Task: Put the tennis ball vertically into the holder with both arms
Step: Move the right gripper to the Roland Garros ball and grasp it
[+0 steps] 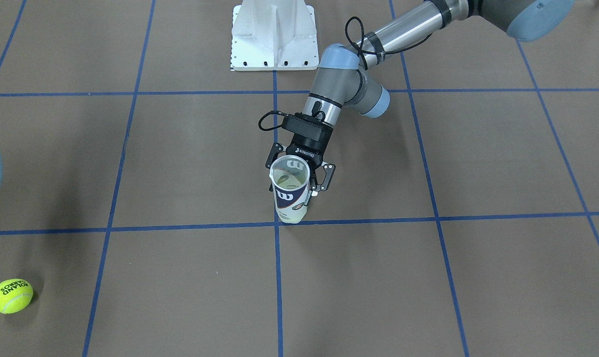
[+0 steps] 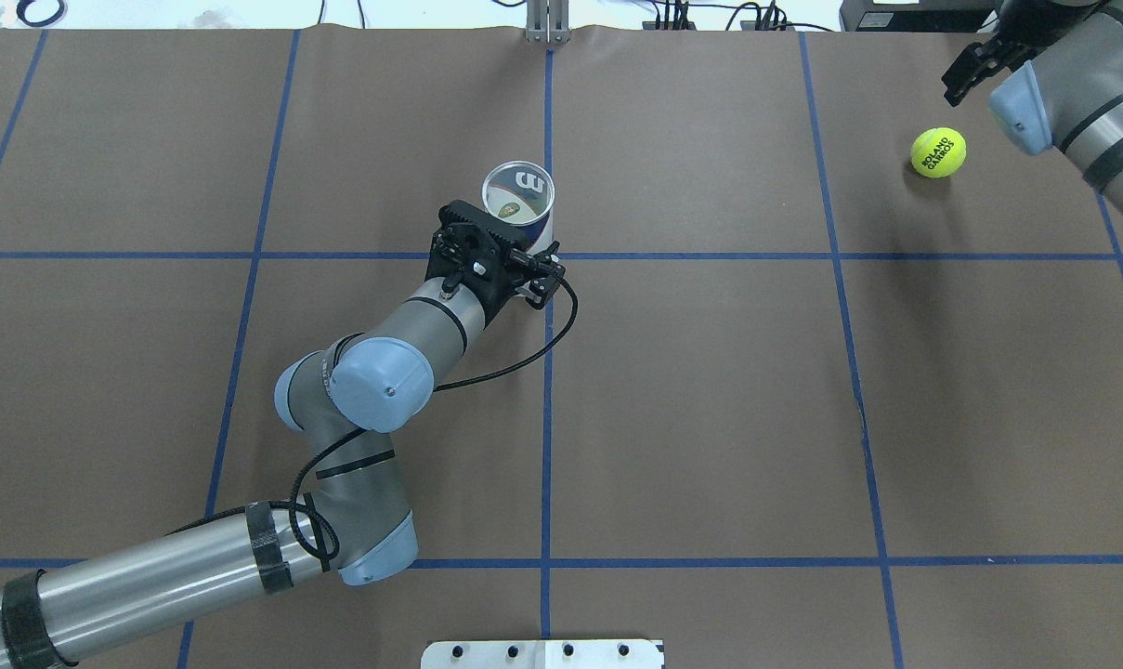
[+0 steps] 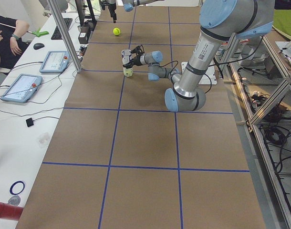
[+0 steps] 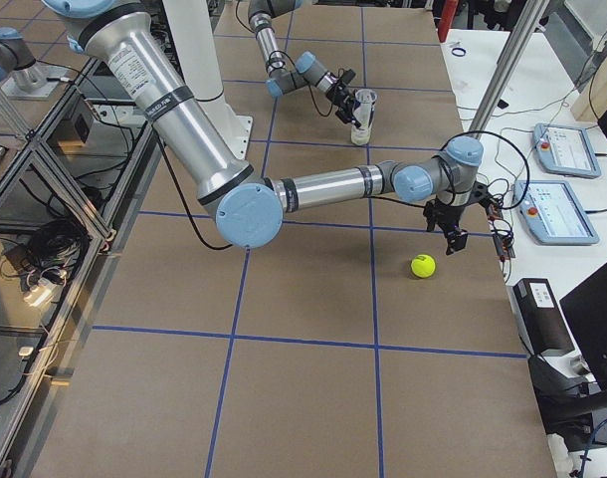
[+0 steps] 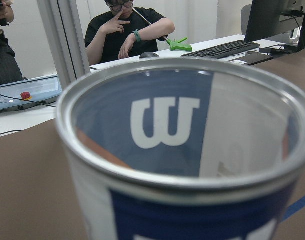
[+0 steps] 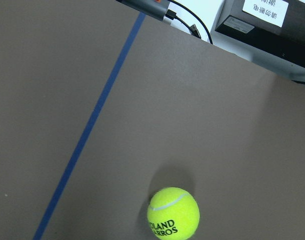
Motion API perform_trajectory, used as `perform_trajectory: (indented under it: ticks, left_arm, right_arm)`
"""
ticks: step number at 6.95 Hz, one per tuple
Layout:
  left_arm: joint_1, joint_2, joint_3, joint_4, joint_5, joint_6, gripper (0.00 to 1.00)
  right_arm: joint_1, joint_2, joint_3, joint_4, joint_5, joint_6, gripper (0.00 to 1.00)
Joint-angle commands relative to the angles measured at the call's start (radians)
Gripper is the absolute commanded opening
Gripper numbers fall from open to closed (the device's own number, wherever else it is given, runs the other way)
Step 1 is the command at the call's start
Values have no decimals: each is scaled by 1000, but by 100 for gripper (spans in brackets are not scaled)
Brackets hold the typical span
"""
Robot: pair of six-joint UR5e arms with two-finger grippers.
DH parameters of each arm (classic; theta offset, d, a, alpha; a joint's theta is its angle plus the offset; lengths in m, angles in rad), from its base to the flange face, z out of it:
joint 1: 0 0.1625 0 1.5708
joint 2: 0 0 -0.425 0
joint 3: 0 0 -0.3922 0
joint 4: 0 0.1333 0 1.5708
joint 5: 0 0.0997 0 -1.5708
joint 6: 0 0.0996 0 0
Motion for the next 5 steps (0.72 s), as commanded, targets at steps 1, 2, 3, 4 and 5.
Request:
perform_trajectory:
  ticks: [1, 2, 3, 4, 5]
  left_arm:
    - [0, 2, 0, 0, -1, 3, 99]
    - [0, 2, 0, 2, -1, 3, 99]
    - [0, 2, 0, 0, -1, 3, 99]
    - [0, 2, 0, 0, -1, 3, 99]
    - [0, 2, 0, 0, -1, 3, 99]
  right_arm:
    - [-43, -22, -16, 15, -37, 2, 99]
    - [-60, -25, -18, 15, -48, 7, 99]
    - [-77, -25, -36, 17, -60, 10, 99]
    - [-89, -23, -66, 50, -87, 11, 99]
    - [-92, -17, -103, 82, -88, 13, 99]
